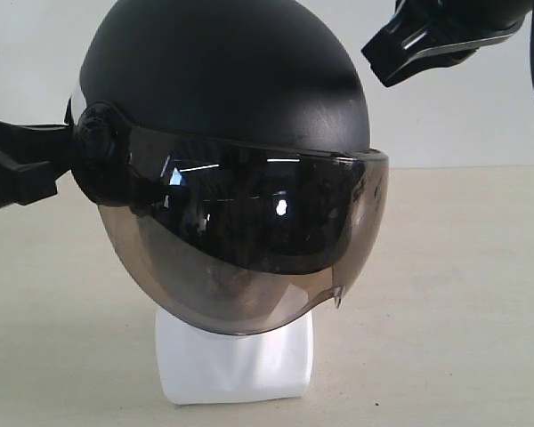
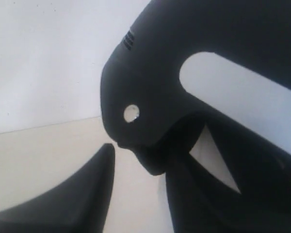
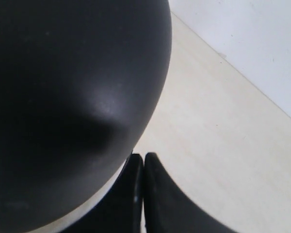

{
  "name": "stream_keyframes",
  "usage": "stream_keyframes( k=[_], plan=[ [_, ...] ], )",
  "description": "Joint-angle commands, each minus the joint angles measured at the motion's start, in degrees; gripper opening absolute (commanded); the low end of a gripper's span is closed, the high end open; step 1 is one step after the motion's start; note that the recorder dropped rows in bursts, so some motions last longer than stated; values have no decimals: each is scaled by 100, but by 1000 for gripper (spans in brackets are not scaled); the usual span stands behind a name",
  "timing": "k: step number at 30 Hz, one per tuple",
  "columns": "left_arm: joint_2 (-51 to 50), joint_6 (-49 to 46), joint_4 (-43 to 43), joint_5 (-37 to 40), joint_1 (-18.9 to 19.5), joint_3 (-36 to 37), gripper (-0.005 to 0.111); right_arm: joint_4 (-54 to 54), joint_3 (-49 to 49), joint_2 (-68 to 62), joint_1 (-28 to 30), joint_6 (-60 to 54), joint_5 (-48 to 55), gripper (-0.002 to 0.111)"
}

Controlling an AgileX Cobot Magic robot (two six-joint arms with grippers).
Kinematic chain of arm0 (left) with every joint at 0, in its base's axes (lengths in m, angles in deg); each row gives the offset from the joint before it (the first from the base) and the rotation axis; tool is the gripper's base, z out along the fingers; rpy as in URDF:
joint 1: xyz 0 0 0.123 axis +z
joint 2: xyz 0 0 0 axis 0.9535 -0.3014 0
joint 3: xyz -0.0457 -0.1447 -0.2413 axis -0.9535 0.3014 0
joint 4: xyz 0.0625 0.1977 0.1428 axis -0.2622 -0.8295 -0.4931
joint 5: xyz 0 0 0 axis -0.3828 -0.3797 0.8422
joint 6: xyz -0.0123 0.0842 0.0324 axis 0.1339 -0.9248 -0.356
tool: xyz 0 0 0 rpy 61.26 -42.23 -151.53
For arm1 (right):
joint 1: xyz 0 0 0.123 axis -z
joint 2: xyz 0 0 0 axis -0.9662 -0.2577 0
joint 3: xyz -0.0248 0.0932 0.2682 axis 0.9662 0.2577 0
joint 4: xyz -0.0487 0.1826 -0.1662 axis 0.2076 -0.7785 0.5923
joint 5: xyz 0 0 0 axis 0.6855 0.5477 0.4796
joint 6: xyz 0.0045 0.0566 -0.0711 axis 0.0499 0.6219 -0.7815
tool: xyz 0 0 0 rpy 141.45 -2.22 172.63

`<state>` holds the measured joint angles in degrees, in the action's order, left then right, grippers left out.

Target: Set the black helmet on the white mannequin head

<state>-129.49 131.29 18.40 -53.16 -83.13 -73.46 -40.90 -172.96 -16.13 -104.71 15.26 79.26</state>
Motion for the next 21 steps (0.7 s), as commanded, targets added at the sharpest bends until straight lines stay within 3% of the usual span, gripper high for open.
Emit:
stream_keyframes(
  k=[1, 4, 9, 21],
  plan=[
    [-185, -199, 171, -56, 10, -26, 34, 24, -21, 26, -6, 7, -40, 0],
    [-396, -463, 401, -82, 10, -218, 28, 0, -21, 26, -6, 7, -41, 0],
    [-581, -575, 333, -82, 10, -304, 4, 3, -21, 26, -6, 54, -41, 0],
    [-628, -748, 244, 133, 10, -304, 4, -404, -21, 26, -11, -119, -30, 0]
  ],
)
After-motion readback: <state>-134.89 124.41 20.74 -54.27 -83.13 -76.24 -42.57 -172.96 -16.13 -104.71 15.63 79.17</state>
